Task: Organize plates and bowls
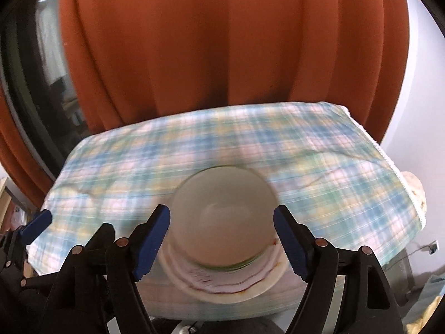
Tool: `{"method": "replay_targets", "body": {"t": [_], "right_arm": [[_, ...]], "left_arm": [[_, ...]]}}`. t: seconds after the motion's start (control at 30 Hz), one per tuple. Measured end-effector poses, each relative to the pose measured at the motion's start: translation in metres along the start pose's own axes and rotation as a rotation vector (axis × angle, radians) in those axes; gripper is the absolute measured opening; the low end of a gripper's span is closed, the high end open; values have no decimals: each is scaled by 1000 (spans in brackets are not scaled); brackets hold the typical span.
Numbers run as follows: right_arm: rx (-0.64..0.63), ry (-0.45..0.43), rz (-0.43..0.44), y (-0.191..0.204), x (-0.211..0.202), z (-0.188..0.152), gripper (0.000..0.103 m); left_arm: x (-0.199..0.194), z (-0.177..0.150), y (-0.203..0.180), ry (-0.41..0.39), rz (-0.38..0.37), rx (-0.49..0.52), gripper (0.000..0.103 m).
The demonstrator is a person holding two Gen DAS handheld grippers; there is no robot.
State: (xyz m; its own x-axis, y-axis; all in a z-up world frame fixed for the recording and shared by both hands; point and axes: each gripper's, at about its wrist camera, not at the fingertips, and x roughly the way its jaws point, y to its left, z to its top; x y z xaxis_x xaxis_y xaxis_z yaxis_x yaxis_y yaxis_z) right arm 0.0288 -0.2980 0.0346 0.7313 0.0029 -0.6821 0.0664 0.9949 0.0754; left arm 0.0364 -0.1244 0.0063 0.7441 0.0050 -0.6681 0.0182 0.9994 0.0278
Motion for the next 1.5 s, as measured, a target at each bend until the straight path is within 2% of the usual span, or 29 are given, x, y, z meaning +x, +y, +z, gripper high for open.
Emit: {"method": "replay_targets", "body": {"t": [0.17, 0.27, 0.4, 0.6, 0.97, 1.4, 1.5], "right_arm": [[16, 1, 25, 30, -4, -26, 80], [23, 31, 24, 44, -1, -44, 80], [-22, 17, -16, 61, -3, -67, 80], [-3, 33, -6, 78, -1, -90, 80], [10, -22, -15, 94, -19, -97, 80], [1, -62, -36, 97, -28, -89, 80], [2, -67, -39, 96, -28, -88, 83]], "left_arm": [[-7, -27, 40, -9, 36, -3, 101], [-7, -43, 58, 0, 50, 3, 101], [-11, -62, 81, -17, 49, -19, 101], [-14, -75, 106, -4, 39, -62, 101], [-27, -79, 112, -65, 11, -20, 101], [-31, -72, 114, -107, -7, -32, 103], [-31, -71, 114, -111, -10, -33, 103]]}}
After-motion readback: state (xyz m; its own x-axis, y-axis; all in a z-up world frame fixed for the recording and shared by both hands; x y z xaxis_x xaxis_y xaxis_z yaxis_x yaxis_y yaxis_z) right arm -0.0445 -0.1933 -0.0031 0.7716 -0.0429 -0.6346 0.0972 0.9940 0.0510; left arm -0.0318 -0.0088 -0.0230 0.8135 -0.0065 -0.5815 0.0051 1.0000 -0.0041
